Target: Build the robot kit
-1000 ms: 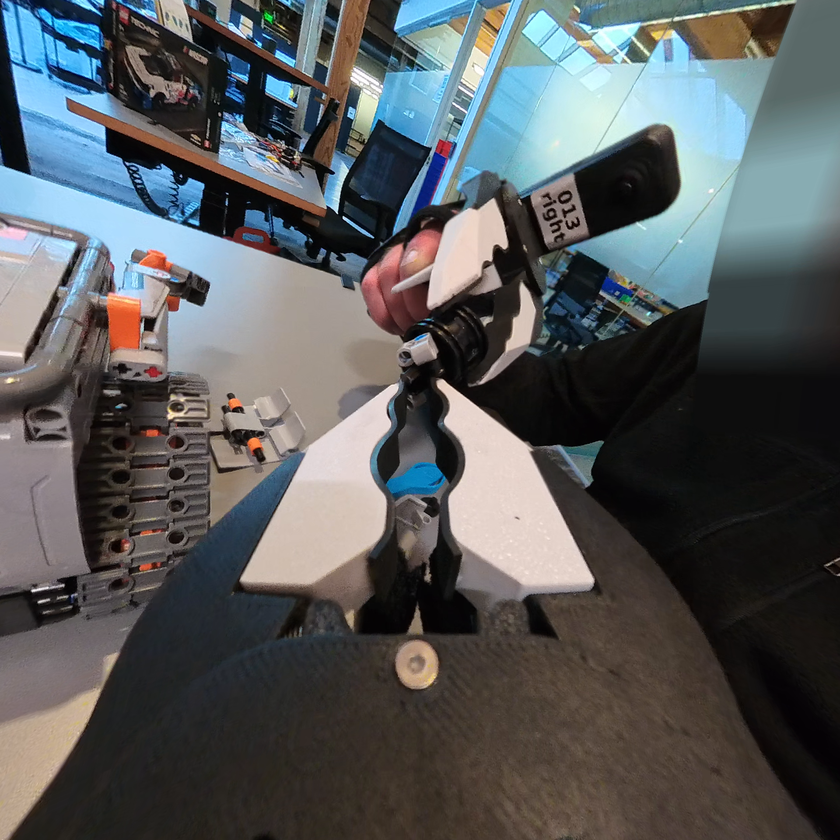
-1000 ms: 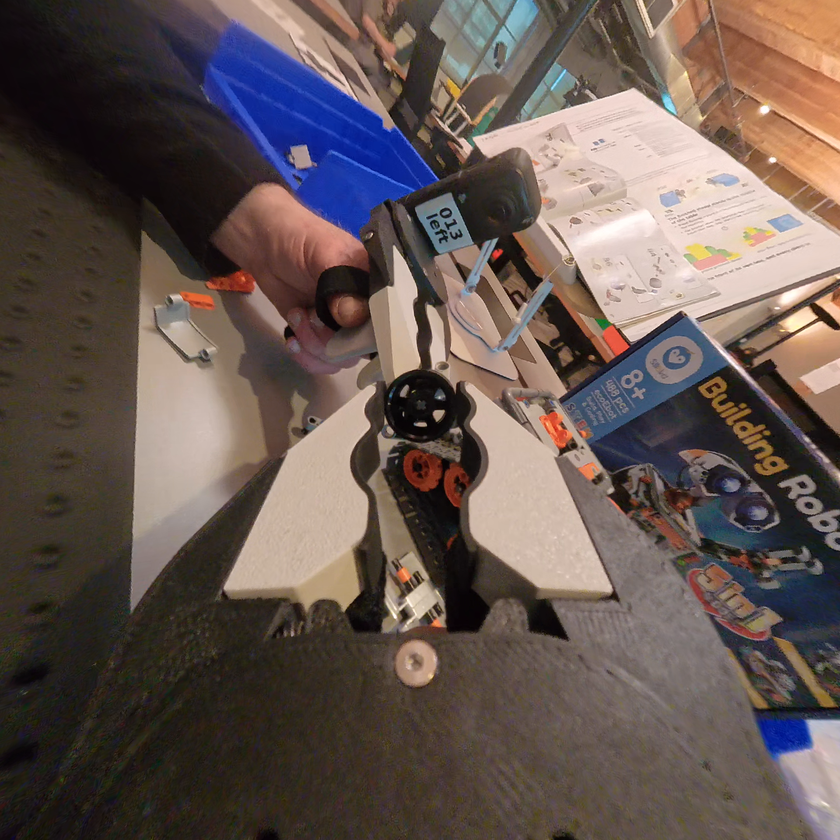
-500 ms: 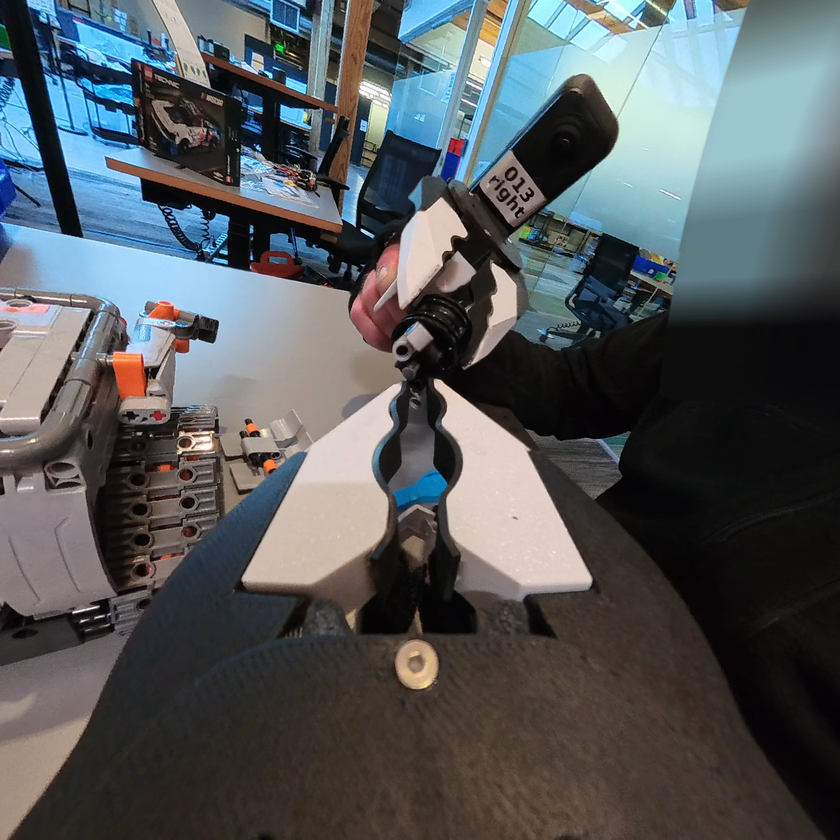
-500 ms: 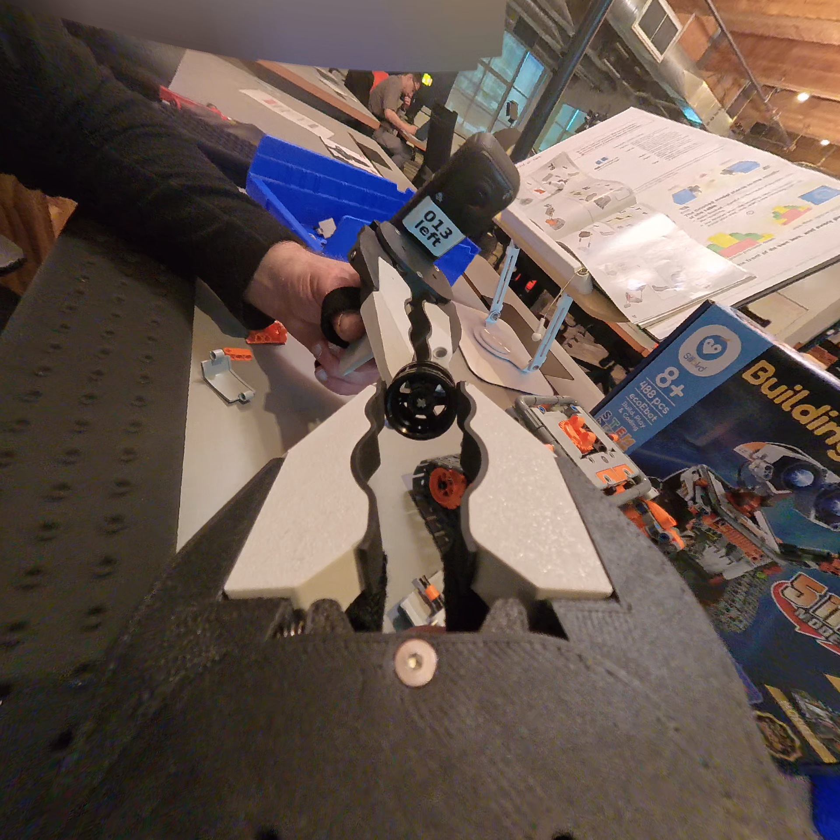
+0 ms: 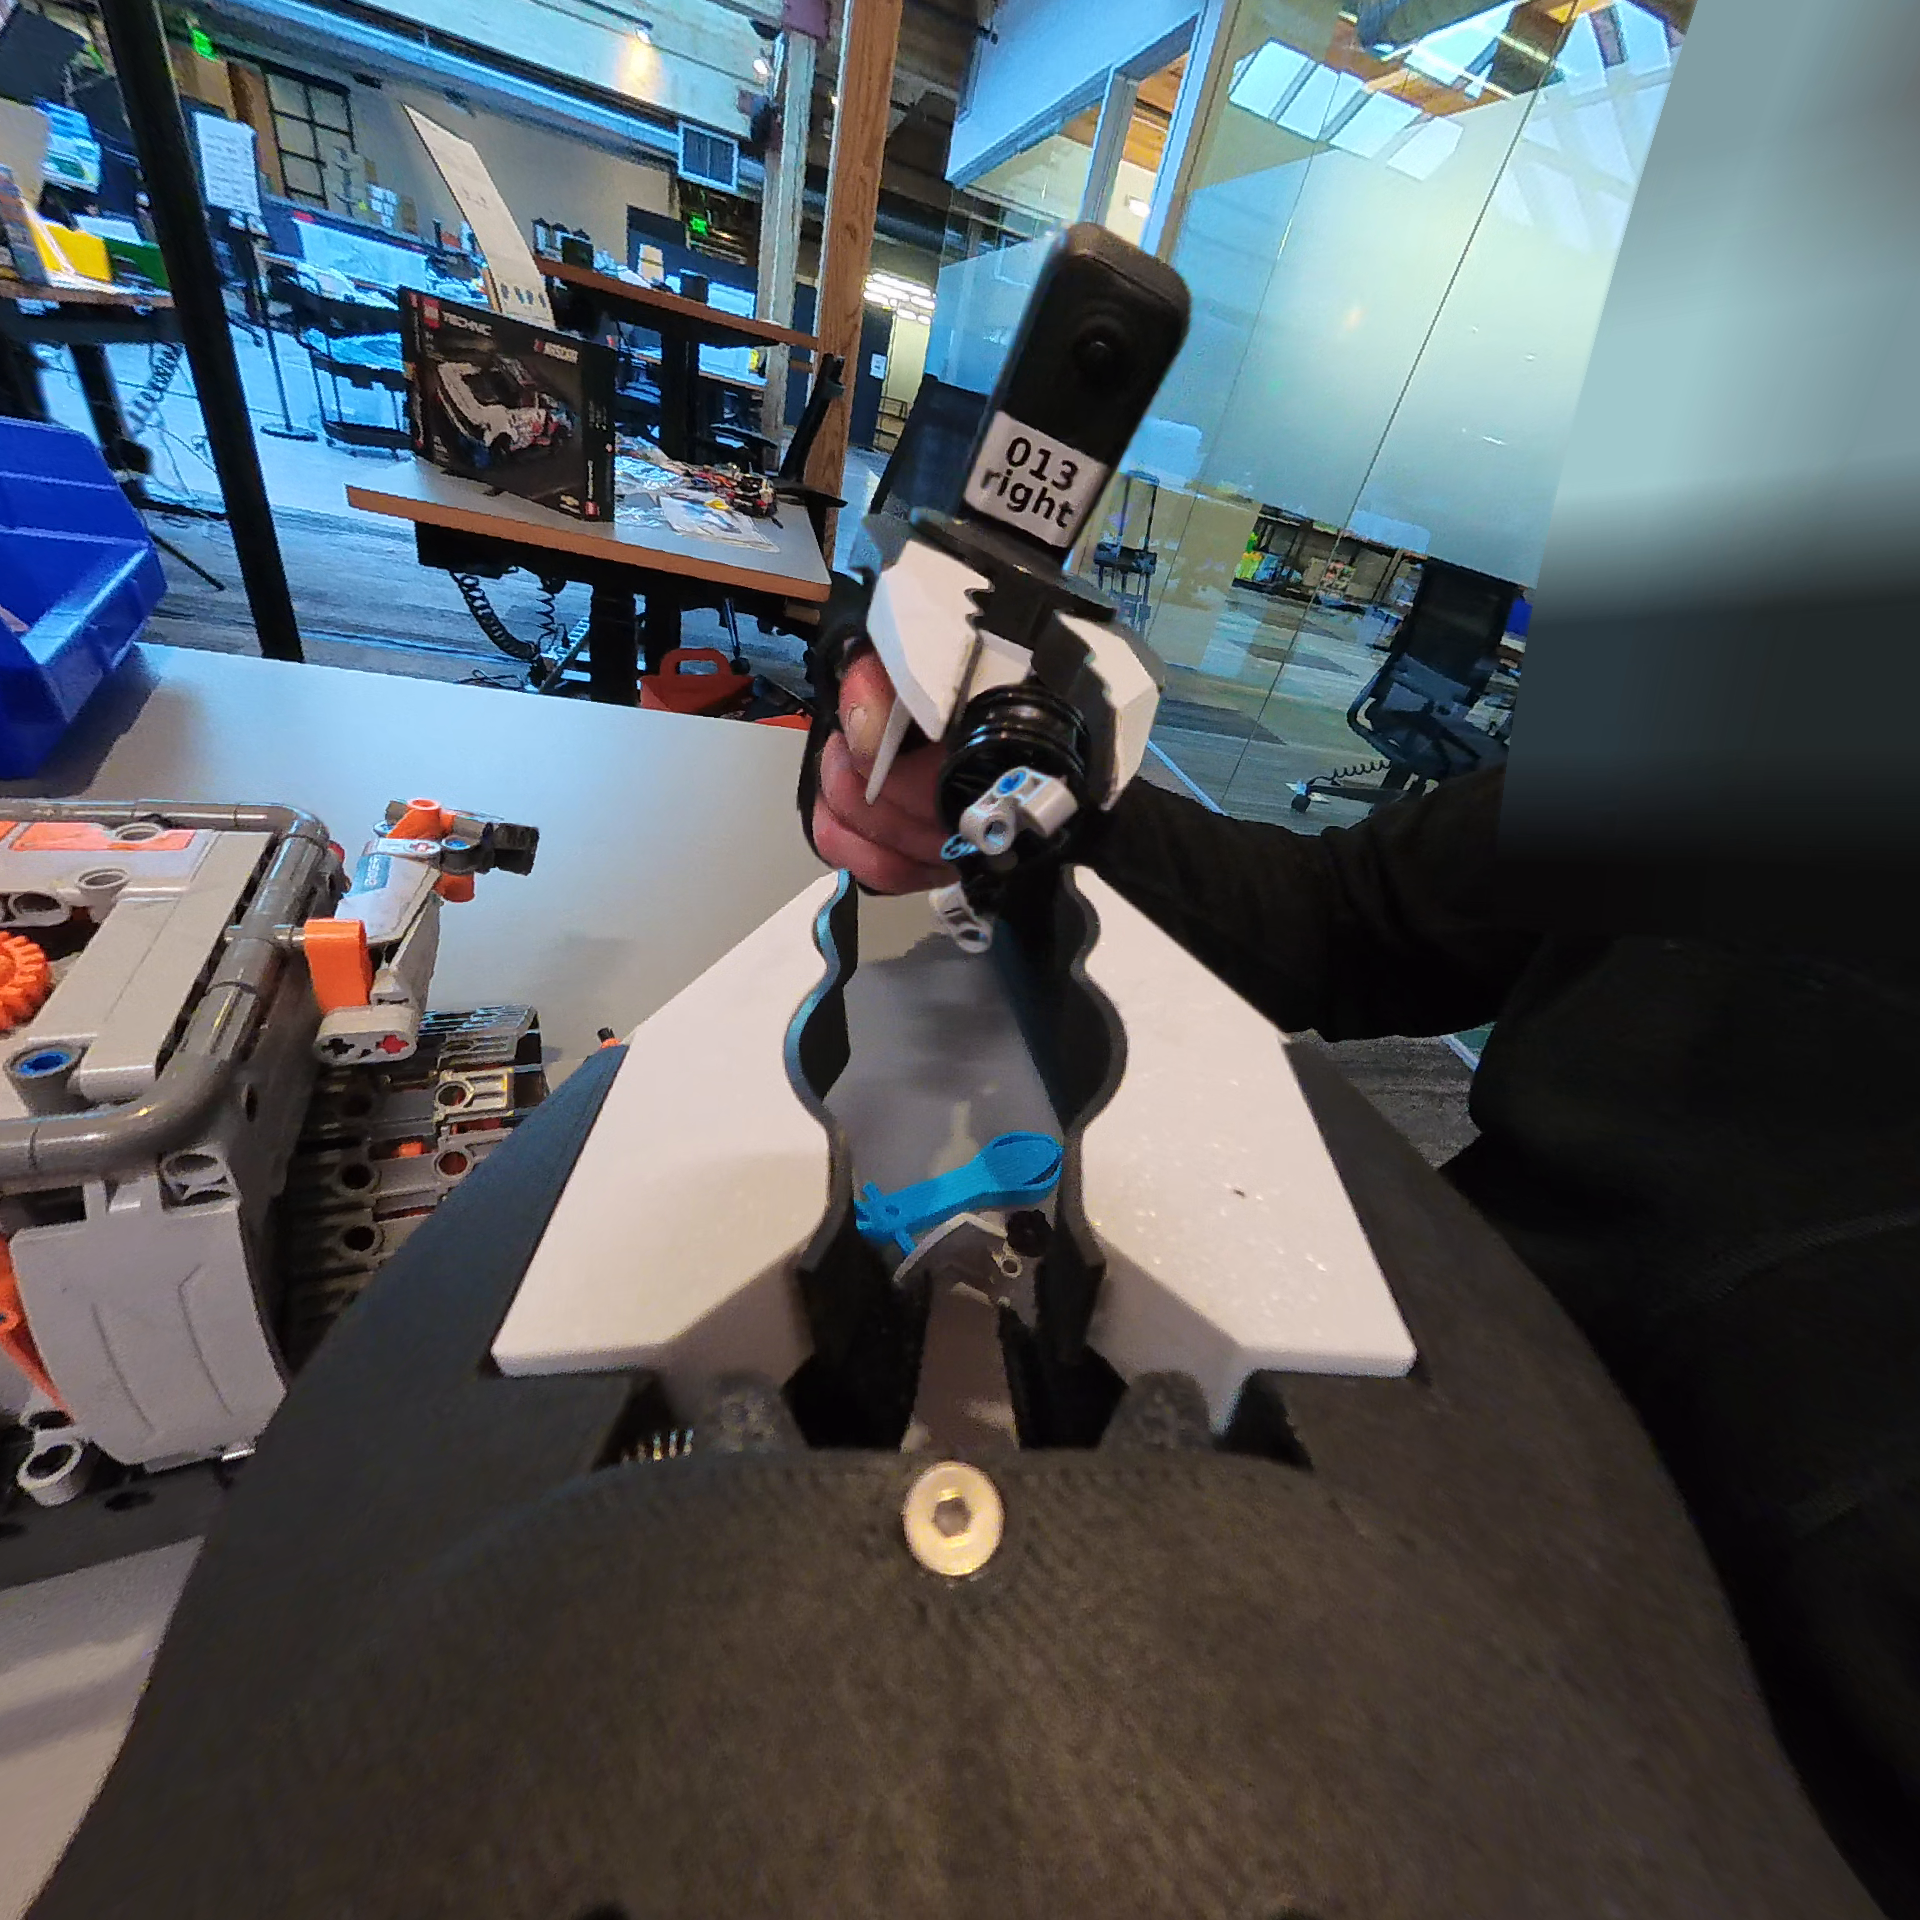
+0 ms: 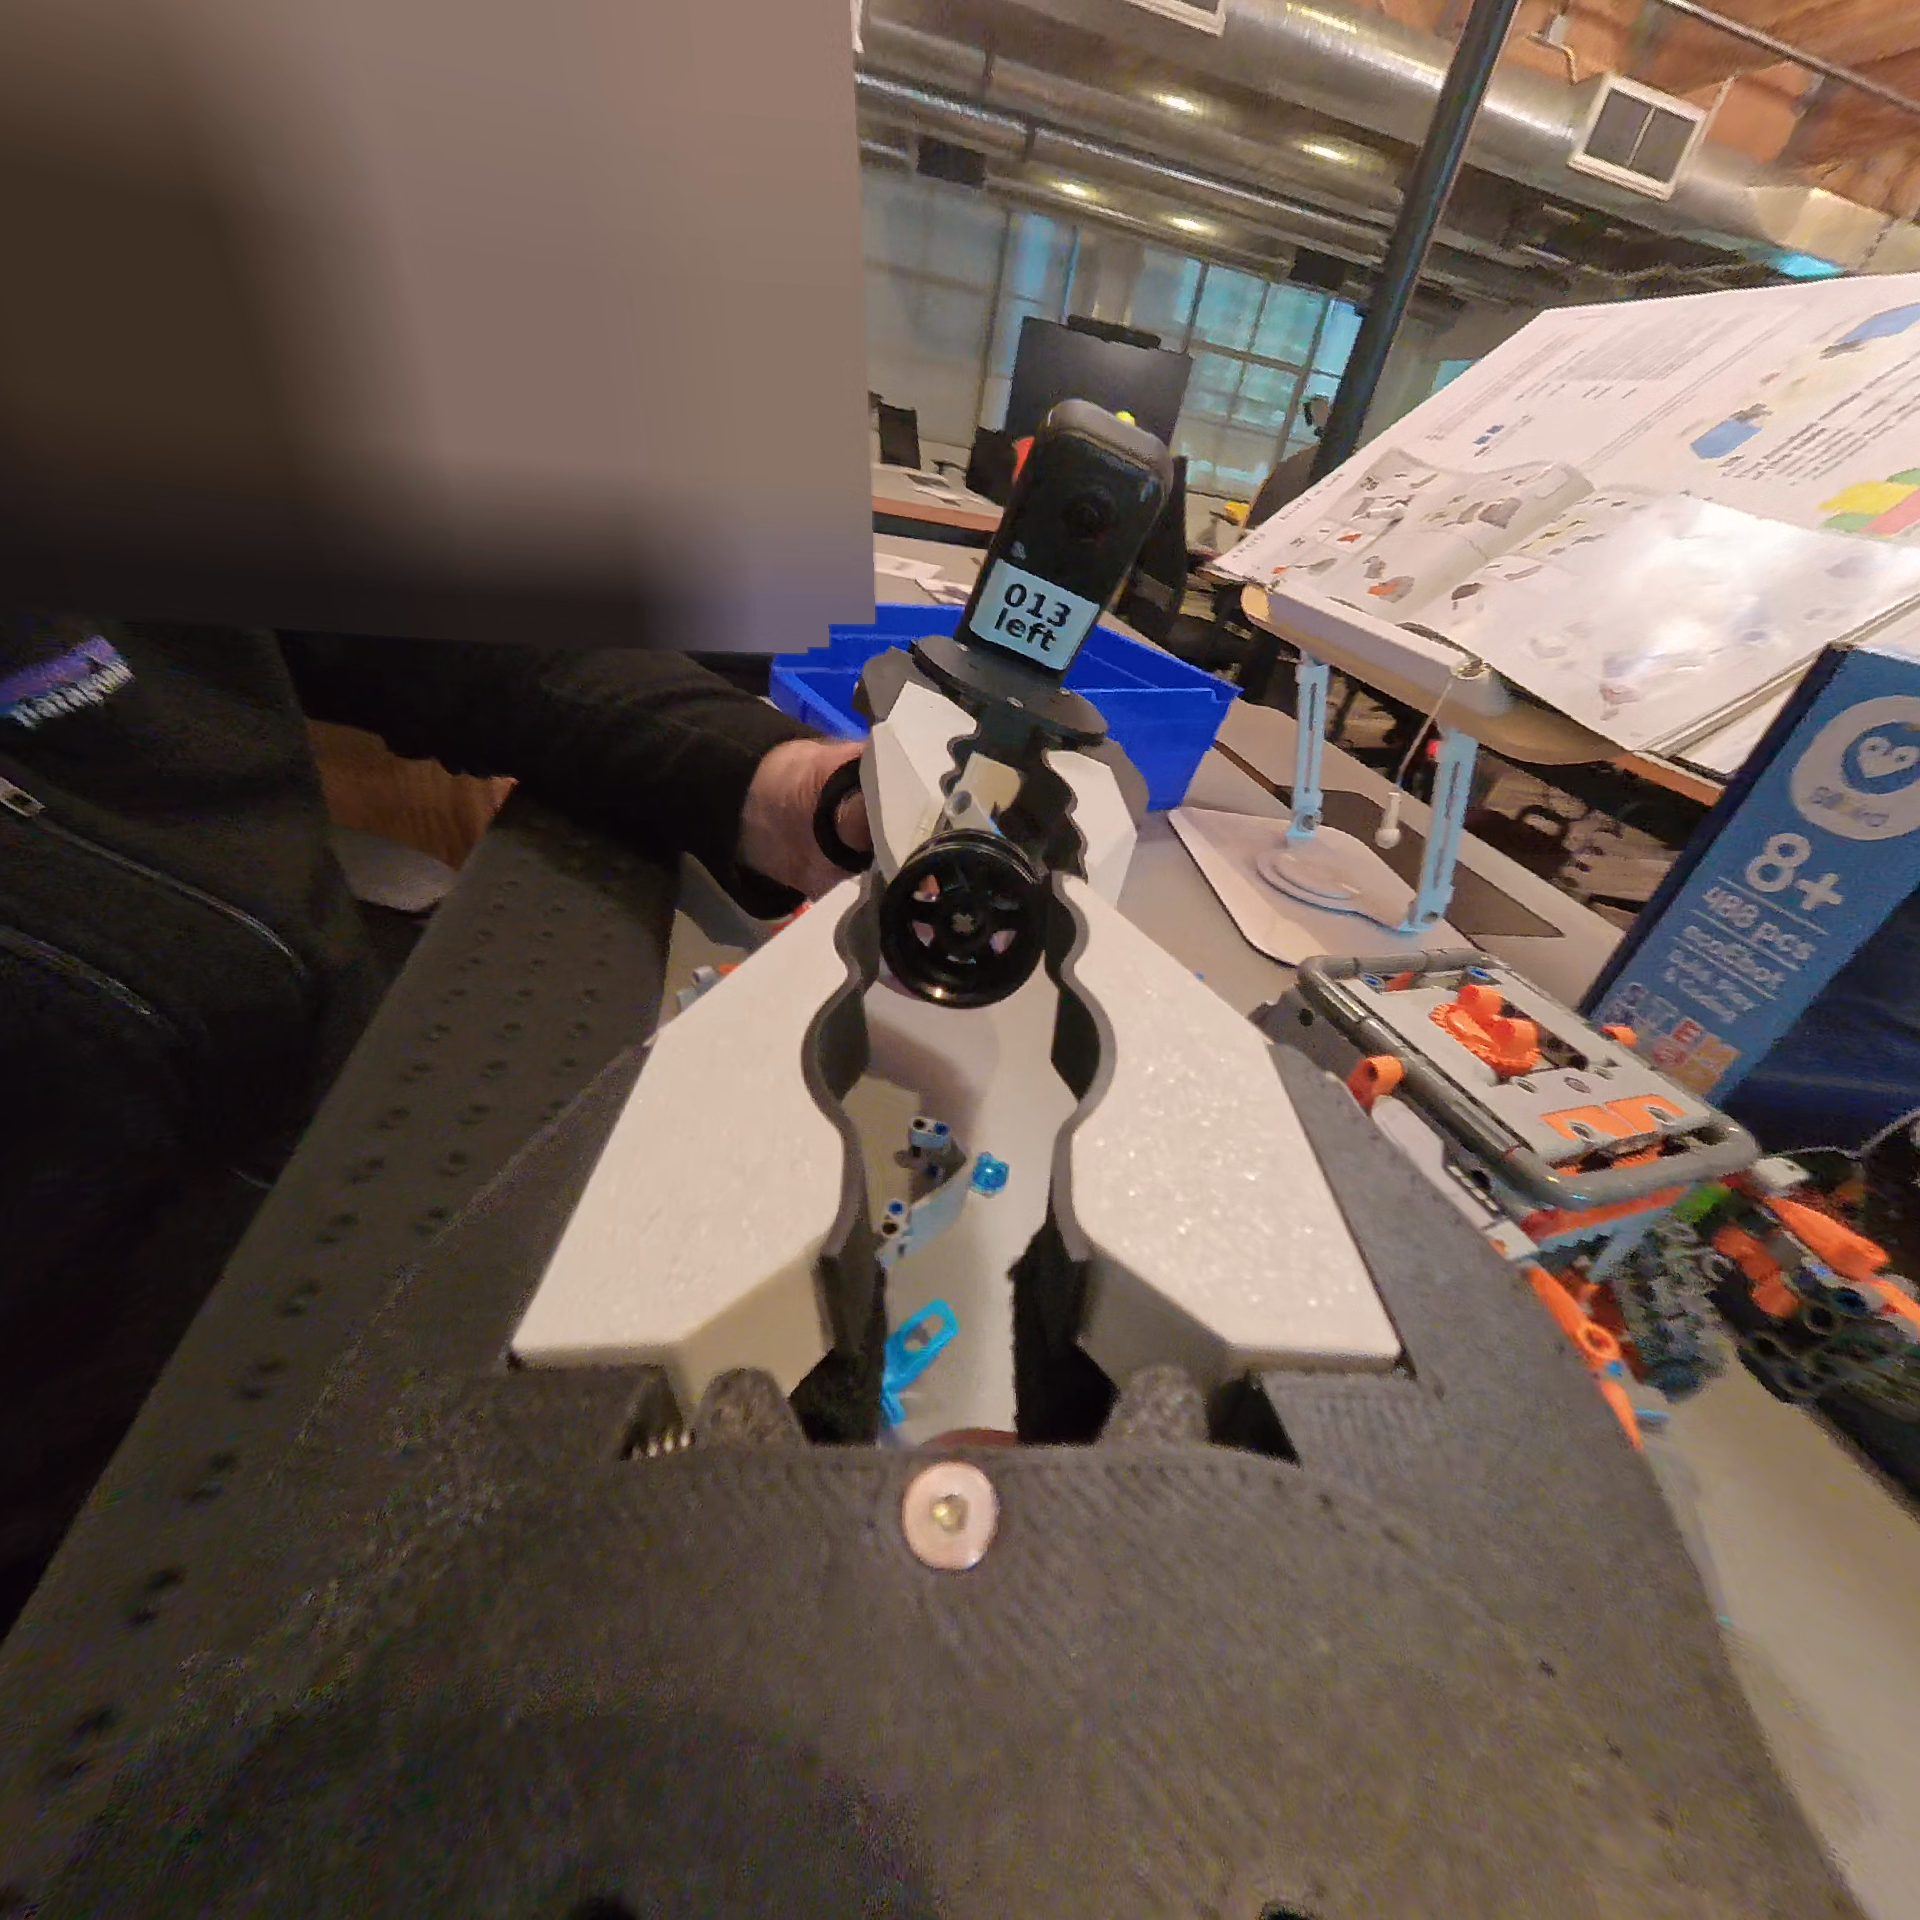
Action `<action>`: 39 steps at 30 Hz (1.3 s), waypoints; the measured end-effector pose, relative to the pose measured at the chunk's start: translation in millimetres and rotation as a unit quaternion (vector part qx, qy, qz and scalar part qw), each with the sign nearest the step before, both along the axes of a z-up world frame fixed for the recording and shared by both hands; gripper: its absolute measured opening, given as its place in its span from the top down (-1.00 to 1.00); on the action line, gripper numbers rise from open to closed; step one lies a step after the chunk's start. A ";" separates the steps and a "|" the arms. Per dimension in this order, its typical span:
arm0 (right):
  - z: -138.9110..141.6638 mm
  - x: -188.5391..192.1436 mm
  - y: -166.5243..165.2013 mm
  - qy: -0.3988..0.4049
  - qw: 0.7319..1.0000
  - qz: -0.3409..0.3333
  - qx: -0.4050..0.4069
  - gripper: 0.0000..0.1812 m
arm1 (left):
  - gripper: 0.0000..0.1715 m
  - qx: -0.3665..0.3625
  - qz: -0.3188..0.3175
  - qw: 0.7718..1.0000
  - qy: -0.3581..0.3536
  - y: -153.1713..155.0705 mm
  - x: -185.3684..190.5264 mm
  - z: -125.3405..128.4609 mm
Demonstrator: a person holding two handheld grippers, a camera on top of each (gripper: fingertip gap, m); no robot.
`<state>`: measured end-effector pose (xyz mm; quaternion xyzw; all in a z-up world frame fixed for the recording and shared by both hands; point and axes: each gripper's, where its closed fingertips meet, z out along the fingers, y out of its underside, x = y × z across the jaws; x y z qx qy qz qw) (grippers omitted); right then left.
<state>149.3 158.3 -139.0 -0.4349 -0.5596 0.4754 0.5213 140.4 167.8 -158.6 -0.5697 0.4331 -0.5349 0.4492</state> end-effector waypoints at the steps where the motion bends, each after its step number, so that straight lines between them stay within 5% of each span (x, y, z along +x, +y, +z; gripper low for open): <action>1: 0.9 0.4 -0.6 0.005 1.000 0.008 -0.009 0.68 | 0.58 0.005 -0.001 1.000 0.001 -1.5 1.4 0.1; 7: 0.8 -1.8 -6.7 0.013 0.998 0.048 -0.048 0.68 | 0.82 0.050 -0.004 0.999 0.006 -13.9 8.6 4.6; 16: 5.0 0.9 -6.5 0.040 0.986 0.101 -0.129 0.67 | 0.87 0.108 0.048 0.993 0.017 -15.0 7.9 17.7; 39: 3.3 -1.8 -12.2 0.008 0.999 0.032 -0.008 0.67 | 0.92 0.110 0.076 0.991 0.018 -19.0 6.8 24.6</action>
